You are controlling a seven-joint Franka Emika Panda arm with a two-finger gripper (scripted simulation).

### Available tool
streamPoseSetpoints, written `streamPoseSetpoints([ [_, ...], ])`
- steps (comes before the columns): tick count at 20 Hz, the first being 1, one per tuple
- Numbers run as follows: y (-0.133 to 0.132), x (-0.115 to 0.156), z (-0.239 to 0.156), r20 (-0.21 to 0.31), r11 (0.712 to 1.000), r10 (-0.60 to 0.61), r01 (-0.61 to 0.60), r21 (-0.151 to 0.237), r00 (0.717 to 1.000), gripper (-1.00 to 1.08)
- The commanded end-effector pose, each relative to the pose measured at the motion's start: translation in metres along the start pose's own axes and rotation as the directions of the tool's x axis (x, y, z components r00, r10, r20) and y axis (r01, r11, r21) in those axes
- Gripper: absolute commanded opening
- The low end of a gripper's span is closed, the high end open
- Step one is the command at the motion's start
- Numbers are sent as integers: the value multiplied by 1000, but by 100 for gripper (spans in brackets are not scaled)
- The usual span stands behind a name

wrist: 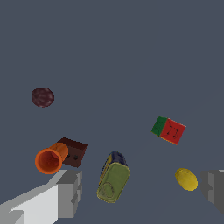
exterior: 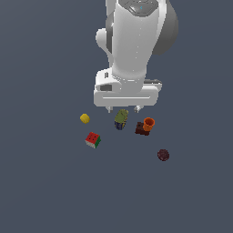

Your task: Pick up a designated object from a clutter of objects.

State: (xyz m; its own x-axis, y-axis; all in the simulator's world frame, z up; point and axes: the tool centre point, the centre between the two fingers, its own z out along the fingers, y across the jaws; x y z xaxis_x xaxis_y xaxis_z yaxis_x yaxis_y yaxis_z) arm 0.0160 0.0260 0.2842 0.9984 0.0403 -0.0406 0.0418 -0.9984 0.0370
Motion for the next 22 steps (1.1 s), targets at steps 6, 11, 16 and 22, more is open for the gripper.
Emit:
streamPoseSetpoints([
  [6,-43,33,37,-11,1000,-31,31,-7,999,100],
  [11,-86,57,76,-21,998,-58,58,-6,998,100],
  [16,-132,74,118,-31,996,-84,84,2,996,100],
  [22,-176,83,160,-39,994,-105,106,17,994,100],
])
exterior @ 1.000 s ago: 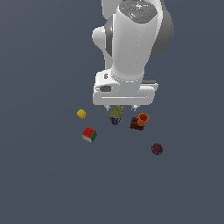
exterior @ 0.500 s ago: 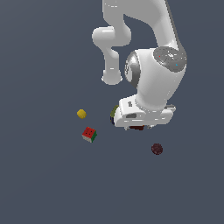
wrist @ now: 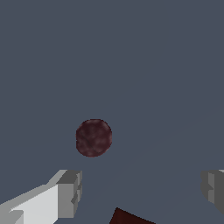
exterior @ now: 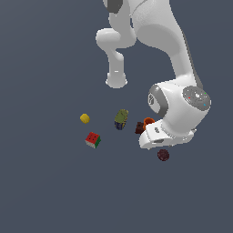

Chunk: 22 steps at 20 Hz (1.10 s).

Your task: Pick up a designated object from a clutter of objects.

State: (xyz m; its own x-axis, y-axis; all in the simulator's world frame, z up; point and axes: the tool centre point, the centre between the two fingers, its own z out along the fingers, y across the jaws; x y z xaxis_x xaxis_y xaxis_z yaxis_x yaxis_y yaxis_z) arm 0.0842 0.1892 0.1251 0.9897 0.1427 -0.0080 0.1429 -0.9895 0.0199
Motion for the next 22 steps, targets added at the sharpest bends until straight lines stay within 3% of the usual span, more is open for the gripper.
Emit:
streamPoseSetpoints([
  [1,-15,4,15,-4,1000,-6,6,6,1000,100],
  [9,-42,8,43,-8,1000,-18,18,19,1000,100],
  [16,-44,7,48,-7,1000,-19,19,19,1000,100],
  [22,-45,7,77,-8,1000,-19,19,19,1000,100],
])
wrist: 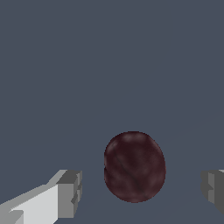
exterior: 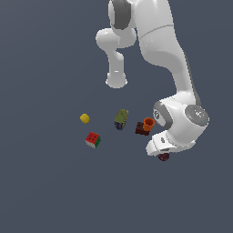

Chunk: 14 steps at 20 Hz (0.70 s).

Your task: Pick up a designated object from a clutter of objects.

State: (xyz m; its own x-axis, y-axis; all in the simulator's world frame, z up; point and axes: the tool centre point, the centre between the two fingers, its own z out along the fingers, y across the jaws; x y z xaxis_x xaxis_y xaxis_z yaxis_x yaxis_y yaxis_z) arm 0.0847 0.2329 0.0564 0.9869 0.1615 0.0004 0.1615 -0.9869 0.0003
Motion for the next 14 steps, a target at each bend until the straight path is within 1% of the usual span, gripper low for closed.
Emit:
streamPoseSetpoints([
  [1,0,-1,15,1,1000,0,0,0,1000,100],
  [4,0,-1,25,1,1000,0,0,0,1000,100],
  [8,-1,0,28,1,1000,0,0,0,1000,100],
  [9,-1,0,28,1,1000,0,0,0,1000,-100],
  [14,-1,0,28,1,1000,0,0,0,1000,-100],
])
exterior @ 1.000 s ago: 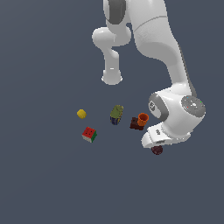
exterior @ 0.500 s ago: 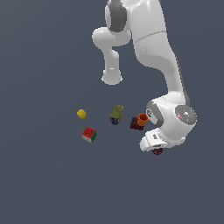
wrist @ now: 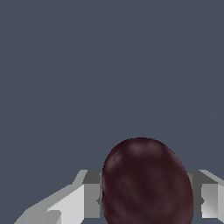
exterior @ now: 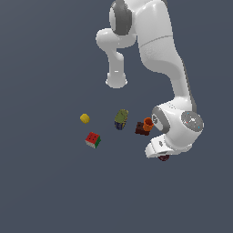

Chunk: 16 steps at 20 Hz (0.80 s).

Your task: Pick up a designated object from a clutter of objects.

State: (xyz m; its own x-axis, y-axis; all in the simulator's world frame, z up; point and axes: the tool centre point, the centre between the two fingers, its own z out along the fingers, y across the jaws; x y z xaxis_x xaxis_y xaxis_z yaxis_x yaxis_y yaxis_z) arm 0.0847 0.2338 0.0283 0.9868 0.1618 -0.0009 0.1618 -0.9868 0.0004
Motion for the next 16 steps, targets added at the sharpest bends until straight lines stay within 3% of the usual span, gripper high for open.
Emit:
streamPoseSetpoints([
  [1,0,0,0,-1,1000,0,0,0,1000,-100],
  [9,0,-1,-4,-1,1000,0,0,0,1000,-100],
  [16,-2,-6,-32,-1,1000,0,0,0,1000,-100],
])
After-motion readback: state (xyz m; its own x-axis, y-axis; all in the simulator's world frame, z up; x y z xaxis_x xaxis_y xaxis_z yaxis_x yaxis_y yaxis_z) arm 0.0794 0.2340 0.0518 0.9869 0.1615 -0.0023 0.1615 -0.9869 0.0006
